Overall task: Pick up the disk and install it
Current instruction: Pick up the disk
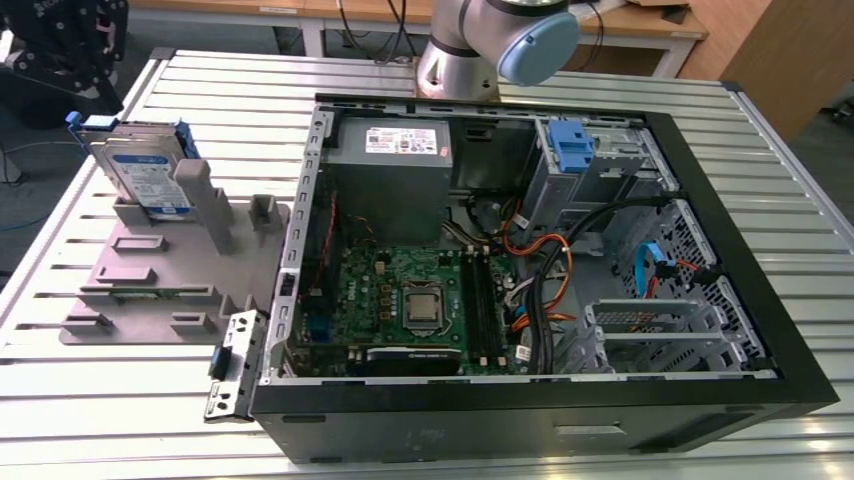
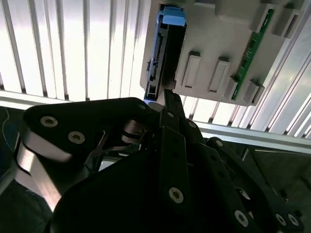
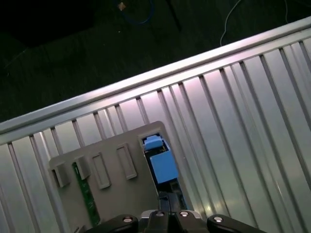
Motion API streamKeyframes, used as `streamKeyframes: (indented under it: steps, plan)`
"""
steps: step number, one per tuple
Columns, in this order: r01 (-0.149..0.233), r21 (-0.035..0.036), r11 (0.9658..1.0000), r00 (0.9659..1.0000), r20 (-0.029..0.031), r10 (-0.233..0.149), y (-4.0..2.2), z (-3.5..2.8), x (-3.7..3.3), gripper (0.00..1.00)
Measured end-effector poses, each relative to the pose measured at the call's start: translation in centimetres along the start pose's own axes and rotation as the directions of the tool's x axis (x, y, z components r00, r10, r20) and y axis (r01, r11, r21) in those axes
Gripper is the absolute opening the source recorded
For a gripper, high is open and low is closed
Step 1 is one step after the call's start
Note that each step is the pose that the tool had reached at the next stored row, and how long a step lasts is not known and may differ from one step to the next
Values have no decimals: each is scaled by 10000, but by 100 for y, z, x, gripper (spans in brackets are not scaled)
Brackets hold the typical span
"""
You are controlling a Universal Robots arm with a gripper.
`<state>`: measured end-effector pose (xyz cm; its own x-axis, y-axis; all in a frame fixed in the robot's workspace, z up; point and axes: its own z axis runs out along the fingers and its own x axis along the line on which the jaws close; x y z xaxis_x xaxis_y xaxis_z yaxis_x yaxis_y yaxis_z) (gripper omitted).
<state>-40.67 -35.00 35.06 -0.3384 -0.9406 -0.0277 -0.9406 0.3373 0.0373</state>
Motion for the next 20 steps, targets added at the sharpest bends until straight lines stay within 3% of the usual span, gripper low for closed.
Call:
streamKeyframes:
  steps: [5,10,14,19,20]
  plan:
    - [897,-27,9960,9960,-33,-897,0,4,0,11]
    - [1797,-56,9837,9837,-63,-1798,0,8,0,11]
    - [2514,-82,9678,9678,-85,-2515,0,12,0,11]
    - [3358,-116,9418,9418,-110,-3360,-1,20,0,11]
    - [3467,-122,9379,9379,-113,-3468,-1,21,0,11]
